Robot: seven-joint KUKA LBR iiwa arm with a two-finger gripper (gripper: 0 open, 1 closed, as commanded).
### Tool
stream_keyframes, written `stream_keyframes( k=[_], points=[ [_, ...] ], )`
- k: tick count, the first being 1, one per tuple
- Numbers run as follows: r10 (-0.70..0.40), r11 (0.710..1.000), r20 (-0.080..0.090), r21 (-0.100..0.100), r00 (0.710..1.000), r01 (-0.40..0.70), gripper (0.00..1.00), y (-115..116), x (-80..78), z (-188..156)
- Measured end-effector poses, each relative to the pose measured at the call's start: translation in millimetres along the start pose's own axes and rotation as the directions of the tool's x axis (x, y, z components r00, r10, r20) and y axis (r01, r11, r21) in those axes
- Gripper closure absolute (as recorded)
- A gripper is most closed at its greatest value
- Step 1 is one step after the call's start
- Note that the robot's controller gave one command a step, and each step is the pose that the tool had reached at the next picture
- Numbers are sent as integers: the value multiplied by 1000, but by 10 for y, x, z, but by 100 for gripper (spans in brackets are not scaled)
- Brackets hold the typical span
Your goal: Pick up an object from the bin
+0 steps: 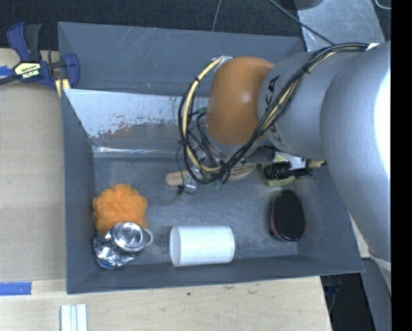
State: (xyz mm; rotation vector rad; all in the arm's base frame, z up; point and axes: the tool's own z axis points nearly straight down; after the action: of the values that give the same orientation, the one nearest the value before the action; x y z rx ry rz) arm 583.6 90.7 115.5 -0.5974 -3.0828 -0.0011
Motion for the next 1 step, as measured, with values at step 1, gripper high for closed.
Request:
stream_keyframes(
  k=[1],
  points=[
    [-4,1000,0,-2,1000,4,100,27,4,8]
  ],
)
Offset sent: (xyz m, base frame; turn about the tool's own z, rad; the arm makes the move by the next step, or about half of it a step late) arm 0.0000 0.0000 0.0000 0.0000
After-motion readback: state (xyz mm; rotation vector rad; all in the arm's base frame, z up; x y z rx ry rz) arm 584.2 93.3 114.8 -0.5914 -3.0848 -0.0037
